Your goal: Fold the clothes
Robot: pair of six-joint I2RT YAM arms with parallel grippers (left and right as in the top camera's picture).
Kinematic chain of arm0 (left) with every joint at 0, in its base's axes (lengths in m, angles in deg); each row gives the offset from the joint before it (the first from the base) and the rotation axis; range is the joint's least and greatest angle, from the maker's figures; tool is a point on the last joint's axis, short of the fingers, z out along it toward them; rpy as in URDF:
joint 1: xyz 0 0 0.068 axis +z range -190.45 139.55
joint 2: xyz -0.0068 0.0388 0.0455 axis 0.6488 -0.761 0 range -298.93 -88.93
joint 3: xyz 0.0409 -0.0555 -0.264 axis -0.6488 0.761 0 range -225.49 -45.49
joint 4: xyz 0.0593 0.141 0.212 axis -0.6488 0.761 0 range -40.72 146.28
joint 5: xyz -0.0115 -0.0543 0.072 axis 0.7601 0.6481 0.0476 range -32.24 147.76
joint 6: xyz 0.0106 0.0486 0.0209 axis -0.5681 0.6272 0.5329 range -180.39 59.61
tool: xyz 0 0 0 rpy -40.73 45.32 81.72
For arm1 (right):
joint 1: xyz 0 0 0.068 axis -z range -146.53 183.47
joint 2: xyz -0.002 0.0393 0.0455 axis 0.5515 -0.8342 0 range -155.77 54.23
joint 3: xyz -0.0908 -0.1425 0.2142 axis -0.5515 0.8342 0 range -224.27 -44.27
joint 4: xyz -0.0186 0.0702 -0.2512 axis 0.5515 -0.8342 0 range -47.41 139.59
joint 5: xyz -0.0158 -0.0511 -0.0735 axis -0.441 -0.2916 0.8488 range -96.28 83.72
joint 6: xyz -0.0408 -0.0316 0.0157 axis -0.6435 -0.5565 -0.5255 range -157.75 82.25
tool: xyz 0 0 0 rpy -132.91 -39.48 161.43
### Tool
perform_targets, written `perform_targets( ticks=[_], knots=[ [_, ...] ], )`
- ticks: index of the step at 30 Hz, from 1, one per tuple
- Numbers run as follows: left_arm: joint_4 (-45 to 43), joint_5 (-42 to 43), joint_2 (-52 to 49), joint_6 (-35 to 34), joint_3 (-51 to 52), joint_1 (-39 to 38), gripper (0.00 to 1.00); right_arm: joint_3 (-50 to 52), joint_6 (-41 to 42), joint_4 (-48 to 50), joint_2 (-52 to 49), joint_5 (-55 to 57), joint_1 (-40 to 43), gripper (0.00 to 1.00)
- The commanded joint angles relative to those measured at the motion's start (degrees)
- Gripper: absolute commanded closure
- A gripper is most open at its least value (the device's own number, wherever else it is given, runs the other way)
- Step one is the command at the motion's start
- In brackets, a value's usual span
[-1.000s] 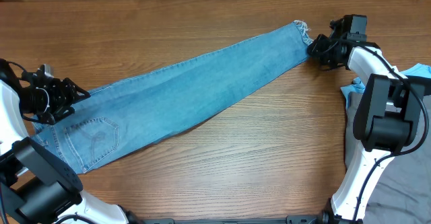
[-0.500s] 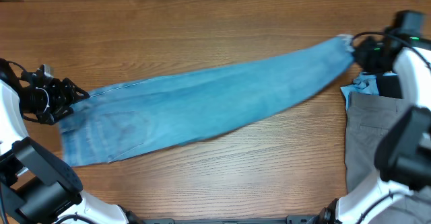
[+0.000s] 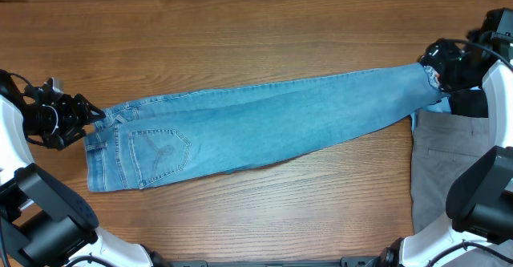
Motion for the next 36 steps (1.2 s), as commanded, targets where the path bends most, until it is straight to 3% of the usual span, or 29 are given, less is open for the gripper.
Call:
perform_targets(
  ticks=[1,6,13,16,19,22,26,34,36],
  knots=[
    [-0.09,-0.48,1.68,1.55,-1.22,-0.07,0.29,-0.46,-9.84,0.26,-0.09,-13.79,-3.37,0.22],
    [-0.02,-0.48,1.68,1.55,-1.22,-0.07,0.29,-0.46,-12.39,0.33,-0.09,-14.05,-12.46,0.26],
    [0.17,-0.46,1.68,1.55,-1.22,-0.07,0.29,-0.42,10.93,1.57,-0.11,3.04,-27.87,0.23],
    [0.20,-0.28,1.68,1.53,-1.22,-0.07,0.28,-0.39,17.33,4.66,-0.11,4.76,-32.98,0.19],
    [0.42,-0.28,1.68,1.53,-1.22,-0.07,0.29,-0.39,24.33,8.26,-0.63,6.54,-36.48,0.22],
    [0.70,-0.28,1.68,1.51,-1.22,-0.07,0.29,-0.39,31.61,9.18,-2.25,10.14,-38.21,0.25],
    [1.09,-0.28,1.68,1.51,-1.22,-0.09,0.29,-0.39,35.30,9.84,-6.58,9.92,-38.42,0.28],
    [1.64,-0.28,1.68,1.07,-1.22,-0.11,0.29,-0.39,34.75,14.43,-14.82,6.51,-38.42,0.33],
    [1.68,-0.28,1.68,1.07,-1.22,-0.26,0.29,-0.39,34.77,15.41,-15.72,6.51,-38.42,0.38]
  ],
)
